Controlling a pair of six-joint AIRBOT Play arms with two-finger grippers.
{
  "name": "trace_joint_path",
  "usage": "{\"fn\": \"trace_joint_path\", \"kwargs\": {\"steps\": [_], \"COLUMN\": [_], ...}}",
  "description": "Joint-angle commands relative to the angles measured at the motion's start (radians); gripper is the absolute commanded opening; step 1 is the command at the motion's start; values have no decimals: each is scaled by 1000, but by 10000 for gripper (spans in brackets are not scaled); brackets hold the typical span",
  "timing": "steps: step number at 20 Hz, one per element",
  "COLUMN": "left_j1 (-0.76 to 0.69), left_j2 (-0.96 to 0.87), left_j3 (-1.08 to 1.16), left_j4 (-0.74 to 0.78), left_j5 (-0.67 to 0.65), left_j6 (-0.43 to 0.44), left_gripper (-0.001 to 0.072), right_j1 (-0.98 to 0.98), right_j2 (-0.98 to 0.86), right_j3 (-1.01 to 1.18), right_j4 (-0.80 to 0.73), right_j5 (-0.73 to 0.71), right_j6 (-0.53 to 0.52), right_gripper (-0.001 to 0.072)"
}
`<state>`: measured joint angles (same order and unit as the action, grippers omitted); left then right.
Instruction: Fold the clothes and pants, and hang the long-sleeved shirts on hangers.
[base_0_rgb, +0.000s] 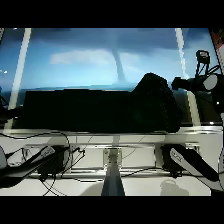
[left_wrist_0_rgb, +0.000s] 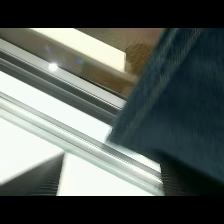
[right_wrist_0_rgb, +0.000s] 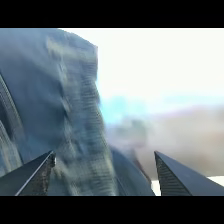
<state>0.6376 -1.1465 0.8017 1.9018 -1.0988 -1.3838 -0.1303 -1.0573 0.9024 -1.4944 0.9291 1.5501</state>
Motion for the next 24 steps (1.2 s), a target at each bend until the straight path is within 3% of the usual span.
{"fn": "trace_joint_path", "kwargs": {"steps": [1, 4, 9, 13, 18, 19, 20, 22, 24], "left_j1": [-2, -2, -2, -2, -2, -2, -2, -2, -2], "left_j2": [0, 0, 0, 0, 0, 0, 0, 0, 0], "left_j3": [3, 3, 3, 3, 3, 3, 3, 3, 3], "left_j4": [4, -5, -63, -159, -212, -212, -213, -213, -212], "left_j5": [16, 15, 13, 14, 14, 14, 14, 13, 14], "left_j6": [0, 0, 0, 0, 0, 0, 0, 0, 0], "left_gripper": [681, 681, 679, 679, 679, 679, 678, 679, 679], "right_j1": [12, 100, 285, 341, 338, 338, 338, 338, 338], "right_j2": [-168, -322, -562, -657, -755, -771, -784, -790, -790], "right_j3": [95, 236, 474, 573, 595, 595, 595, 597, 630], "right_j4": [192, 242, 212, 23, 15, 15, 13, 13, 16], "right_j5": [-99, -69, 145, 253, 365, 354, 336, 275, 248], "right_j6": [-56, -108, -88, 184, 266, 268, 267, 266, 228], "right_gripper": [681, 681, 691, 683, 677, 634, 490, 69, 28]}}
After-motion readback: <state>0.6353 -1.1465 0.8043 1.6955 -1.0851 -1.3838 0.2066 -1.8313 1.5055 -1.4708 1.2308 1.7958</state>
